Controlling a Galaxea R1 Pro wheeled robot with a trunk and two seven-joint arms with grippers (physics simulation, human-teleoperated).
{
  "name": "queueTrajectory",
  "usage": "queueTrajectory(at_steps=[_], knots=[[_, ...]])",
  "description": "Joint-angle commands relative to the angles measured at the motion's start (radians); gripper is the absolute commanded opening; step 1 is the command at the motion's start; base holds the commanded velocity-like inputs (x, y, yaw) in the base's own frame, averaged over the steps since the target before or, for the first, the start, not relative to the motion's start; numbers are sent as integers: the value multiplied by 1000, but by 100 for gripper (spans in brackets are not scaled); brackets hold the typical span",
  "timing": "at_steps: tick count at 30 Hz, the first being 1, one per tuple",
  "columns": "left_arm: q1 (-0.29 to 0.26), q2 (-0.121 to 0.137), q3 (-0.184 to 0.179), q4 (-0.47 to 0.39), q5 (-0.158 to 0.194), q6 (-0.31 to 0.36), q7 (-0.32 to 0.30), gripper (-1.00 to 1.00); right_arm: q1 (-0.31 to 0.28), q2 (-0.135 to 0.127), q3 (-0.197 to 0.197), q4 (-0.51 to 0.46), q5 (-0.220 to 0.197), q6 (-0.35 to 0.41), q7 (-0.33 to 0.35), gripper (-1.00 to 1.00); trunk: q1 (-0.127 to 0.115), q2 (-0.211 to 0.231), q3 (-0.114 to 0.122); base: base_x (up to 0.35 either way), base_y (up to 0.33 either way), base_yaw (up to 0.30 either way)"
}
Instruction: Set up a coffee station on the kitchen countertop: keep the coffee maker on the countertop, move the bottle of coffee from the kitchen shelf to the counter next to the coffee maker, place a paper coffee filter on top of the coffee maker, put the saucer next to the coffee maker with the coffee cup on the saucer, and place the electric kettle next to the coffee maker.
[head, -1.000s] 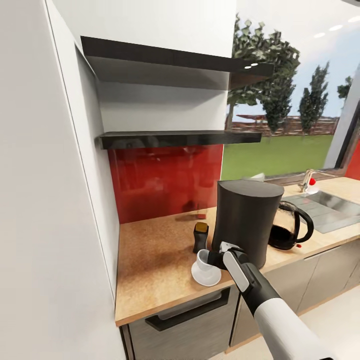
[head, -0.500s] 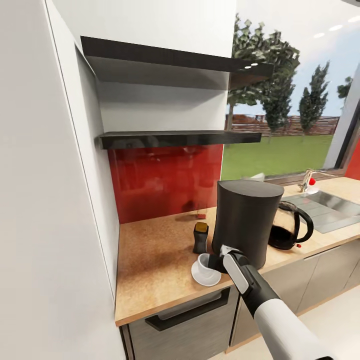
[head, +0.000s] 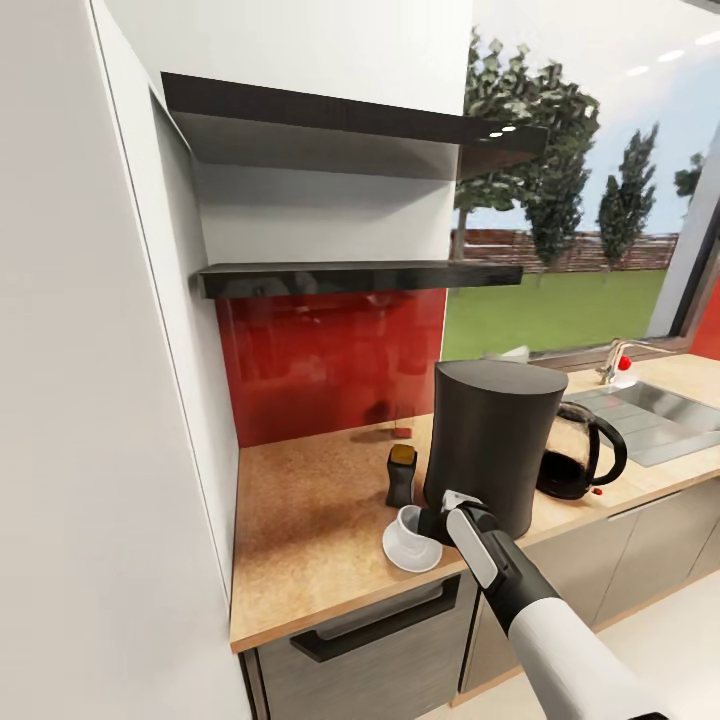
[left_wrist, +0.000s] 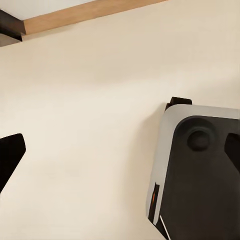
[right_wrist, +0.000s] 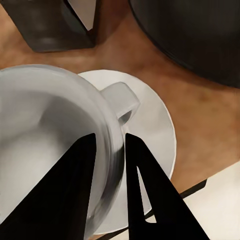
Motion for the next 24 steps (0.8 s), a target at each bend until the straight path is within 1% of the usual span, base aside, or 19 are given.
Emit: queueTrajectory(at_steps=[1, 3, 4, 22, 23, 24], knots=[[0, 0, 9, 1, -10, -4, -1, 100, 0, 0, 2, -1, -12, 0, -7, -100, 0, -1, 0, 0, 0, 0], [0, 0, 9, 1, -10, -4, -1, 100, 0, -1, 2, -1, -12, 0, -7, -100, 0, -1, 0, 0, 0, 0], [0, 0, 9, 1, -10, -4, -1, 100, 0, -1, 2, -1, -12, 0, -7, 100, 0, -1, 0, 0, 0, 0], [0, 0, 9, 1, -10, -4, -1, 100, 0, 0, 1, -15, -16, 1, -7, 100, 0, -1, 0, 0, 0, 0], [0, 0, 9, 1, -10, -4, -1, 100, -1, 1, 1, -59, -17, 1, -7, 100, 0, -1, 0, 0, 0, 0], [0, 0, 9, 1, -10, -4, -1, 100, -1, 1, 1, -84, -16, 1, -7, 100, 0, -1, 0, 0, 0, 0]])
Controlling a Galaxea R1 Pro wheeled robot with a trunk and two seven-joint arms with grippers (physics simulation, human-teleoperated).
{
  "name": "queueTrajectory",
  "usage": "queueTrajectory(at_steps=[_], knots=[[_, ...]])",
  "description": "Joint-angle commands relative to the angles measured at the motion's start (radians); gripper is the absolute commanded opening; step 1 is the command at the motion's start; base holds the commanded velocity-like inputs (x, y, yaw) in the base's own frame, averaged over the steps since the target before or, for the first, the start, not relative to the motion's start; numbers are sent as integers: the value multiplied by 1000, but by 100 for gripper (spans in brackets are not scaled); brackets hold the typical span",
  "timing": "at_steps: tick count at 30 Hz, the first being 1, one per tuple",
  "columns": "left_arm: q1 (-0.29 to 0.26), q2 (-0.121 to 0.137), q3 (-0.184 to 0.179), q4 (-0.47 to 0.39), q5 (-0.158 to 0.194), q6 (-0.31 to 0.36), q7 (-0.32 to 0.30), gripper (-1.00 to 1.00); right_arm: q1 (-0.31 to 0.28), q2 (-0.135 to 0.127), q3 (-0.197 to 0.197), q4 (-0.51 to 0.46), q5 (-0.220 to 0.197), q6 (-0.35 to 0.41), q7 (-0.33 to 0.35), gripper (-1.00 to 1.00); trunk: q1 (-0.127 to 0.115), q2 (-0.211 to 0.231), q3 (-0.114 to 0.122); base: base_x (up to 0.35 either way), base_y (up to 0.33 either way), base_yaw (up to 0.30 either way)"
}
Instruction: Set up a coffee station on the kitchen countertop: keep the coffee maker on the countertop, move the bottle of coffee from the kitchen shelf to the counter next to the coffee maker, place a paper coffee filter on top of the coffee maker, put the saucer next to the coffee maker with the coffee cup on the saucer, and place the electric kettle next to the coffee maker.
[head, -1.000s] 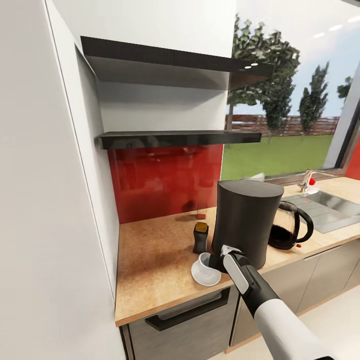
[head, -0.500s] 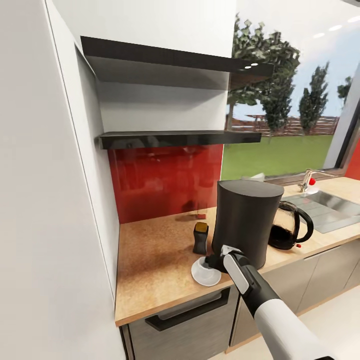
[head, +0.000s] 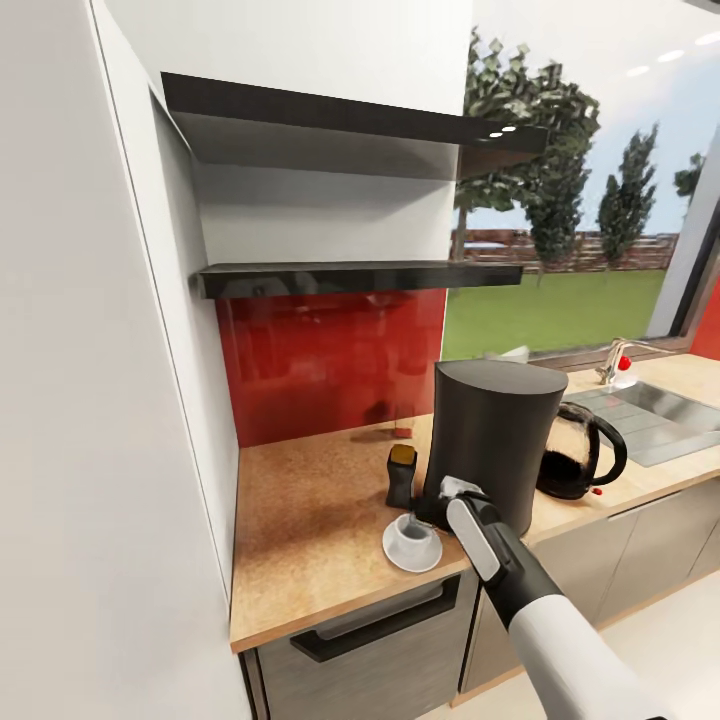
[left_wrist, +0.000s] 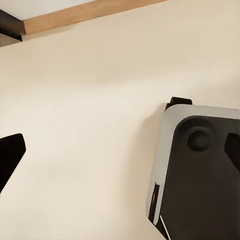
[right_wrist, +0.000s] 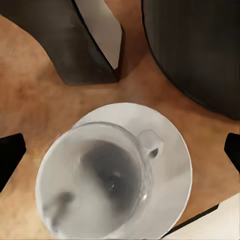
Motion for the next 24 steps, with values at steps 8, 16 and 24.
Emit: queueTrajectory(at_steps=[8, 16, 24], knots=[[0, 0, 6, 0, -10, -5, -1, 100, 0, 0, 3, -97, -11, 1, -13, 100, 0, -1, -1, 0, 0, 0], [-1, -1, 5, 0, -10, -5, -1, 100, 0, 0, 4, -147, -11, 1, -19, 100, 0, -1, -1, -99, -2, 0], [-2, 0, 5, -1, -12, -4, -1, 100, 0, 0, 7, -143, -11, 1, -18, 100, 0, -1, -1, -305, -88, 0]])
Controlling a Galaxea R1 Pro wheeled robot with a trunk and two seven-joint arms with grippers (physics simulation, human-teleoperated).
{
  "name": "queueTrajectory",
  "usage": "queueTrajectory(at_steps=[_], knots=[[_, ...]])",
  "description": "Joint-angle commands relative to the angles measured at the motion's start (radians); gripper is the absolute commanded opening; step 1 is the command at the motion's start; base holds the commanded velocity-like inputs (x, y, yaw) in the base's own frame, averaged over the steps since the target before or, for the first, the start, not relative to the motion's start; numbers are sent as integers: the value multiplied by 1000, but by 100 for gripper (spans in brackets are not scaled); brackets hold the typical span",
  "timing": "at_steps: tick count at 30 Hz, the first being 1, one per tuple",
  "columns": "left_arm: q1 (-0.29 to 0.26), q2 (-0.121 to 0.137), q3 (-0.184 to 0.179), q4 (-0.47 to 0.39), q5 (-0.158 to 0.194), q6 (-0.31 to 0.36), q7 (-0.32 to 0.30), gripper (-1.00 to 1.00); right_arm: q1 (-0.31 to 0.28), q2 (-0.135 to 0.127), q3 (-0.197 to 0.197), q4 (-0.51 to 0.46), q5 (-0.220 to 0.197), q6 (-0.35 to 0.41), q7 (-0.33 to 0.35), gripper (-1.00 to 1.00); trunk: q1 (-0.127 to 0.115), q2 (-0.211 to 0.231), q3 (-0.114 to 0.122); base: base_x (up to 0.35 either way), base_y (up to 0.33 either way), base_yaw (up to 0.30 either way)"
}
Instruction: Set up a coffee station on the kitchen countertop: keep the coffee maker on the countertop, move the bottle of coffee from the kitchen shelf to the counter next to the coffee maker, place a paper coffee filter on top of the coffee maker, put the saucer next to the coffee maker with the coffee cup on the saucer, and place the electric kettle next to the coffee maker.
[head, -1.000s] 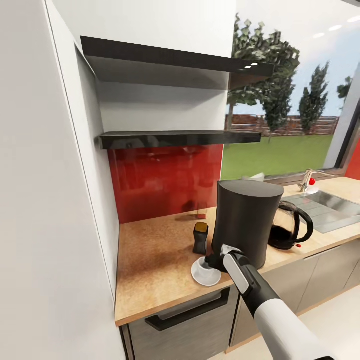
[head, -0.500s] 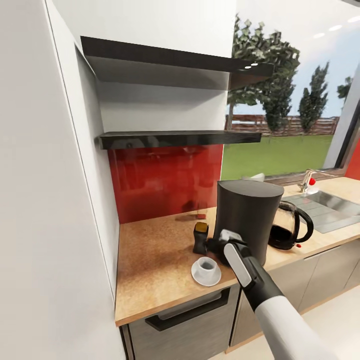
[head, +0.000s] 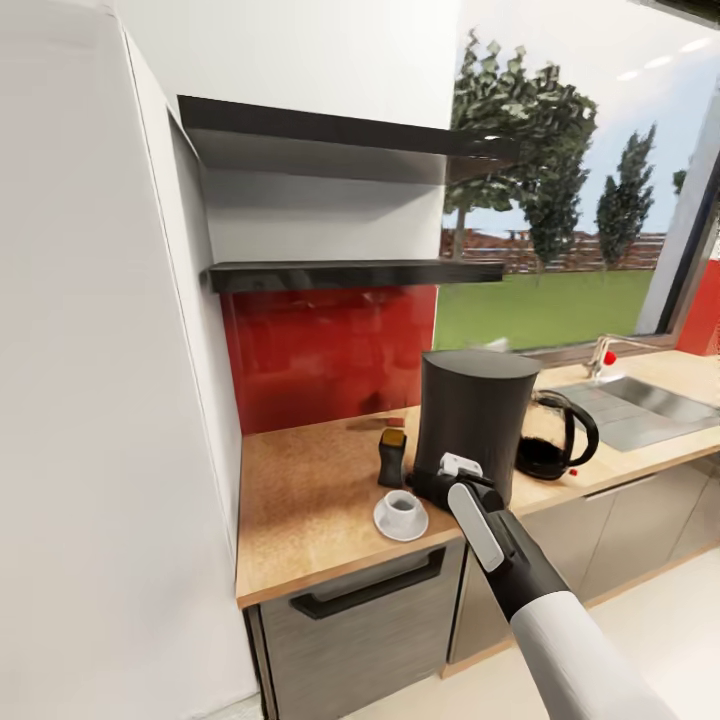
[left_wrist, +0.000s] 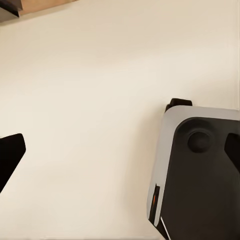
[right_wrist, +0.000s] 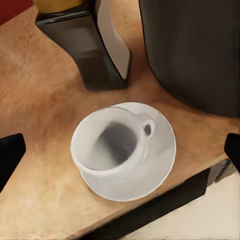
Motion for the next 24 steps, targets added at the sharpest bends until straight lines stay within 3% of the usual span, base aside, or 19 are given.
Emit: queueTrajectory(at_steps=[1, 9, 18, 24], knots=[[0, 0, 9, 1, -10, -4, -1, 100, 0, 0, 2, 0, -11, 1, -10, 100, 0, -1, 0, -315, -124, -4], [0, 0, 12, -2, -11, -4, 0, 100, 0, -2, 2, 15, -9, 1, -10, 100, 0, -1, 3, -295, -158, -165], [0, 0, 14, -6, -11, -4, 0, 100, 0, -15, 0, 166, -6, 1, -9, 100, 0, -1, 9, -44, -16, -234], [0, -1, 15, -8, -11, -4, 0, 100, 0, -71, 1, 313, -2, 1, -7, 100, 0, -1, 12, 0, 0, -235]])
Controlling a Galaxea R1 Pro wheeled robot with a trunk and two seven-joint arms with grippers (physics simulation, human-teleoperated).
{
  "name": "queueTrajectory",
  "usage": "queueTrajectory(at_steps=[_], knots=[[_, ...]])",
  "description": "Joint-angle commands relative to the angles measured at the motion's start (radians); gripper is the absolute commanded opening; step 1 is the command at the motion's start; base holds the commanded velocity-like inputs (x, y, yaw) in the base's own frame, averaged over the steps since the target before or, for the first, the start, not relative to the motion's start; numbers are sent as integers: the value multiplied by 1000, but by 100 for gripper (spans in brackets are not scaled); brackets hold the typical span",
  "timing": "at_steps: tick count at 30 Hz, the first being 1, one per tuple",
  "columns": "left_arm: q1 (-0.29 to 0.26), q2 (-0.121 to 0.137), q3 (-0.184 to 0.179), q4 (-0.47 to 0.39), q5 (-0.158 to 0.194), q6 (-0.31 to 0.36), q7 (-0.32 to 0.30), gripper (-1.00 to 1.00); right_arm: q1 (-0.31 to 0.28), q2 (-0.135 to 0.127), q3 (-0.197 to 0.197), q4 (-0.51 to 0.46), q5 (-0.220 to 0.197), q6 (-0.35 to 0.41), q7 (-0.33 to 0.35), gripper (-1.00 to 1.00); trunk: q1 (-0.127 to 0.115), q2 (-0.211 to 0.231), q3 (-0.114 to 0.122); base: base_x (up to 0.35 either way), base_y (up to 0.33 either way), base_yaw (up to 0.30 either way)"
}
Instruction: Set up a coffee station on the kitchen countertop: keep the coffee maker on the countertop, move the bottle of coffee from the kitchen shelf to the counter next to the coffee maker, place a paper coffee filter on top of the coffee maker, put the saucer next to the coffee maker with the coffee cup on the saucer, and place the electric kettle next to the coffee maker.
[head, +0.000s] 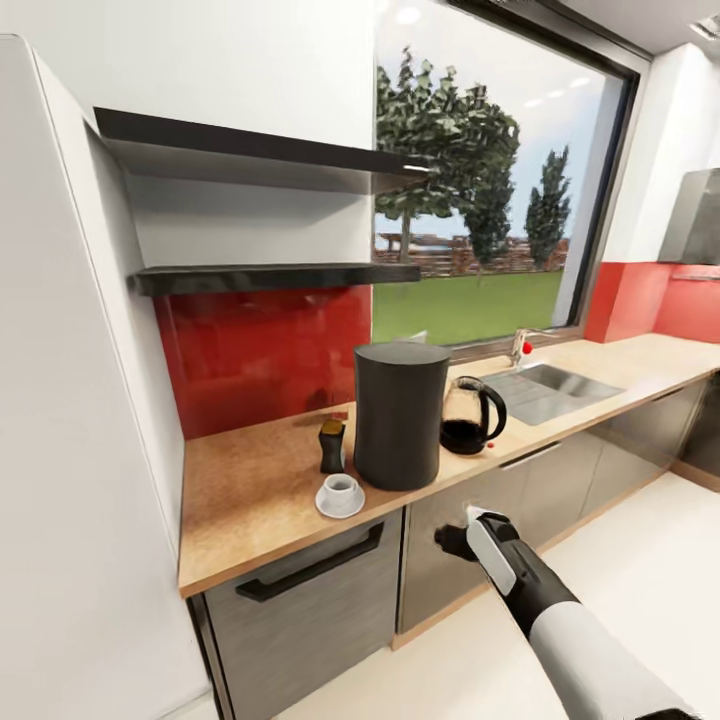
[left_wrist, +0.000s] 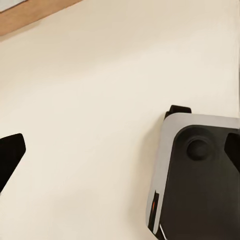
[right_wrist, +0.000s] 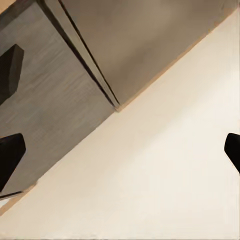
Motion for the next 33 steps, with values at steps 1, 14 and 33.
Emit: queueTrajectory(at_steps=[1, 14, 33], knots=[[0, 0, 8, 1, -11, -4, -1, 100, -1, -4, 6, 32, -8, 1, -9, 100, 0, -1, 0, 0, 0, -235], [0, -5, 10, 8, -10, -15, -1, 100, 72, -1, 156, 657, 98, -284, 345, 100, 0, -1, 4, 0, 0, -121], [1, -10, 6, 13, -10, -4, 0, 100, 406, 45, 167, 682, 159, -360, 489, 100, 0, -1, 4, 0, 0, 0]])
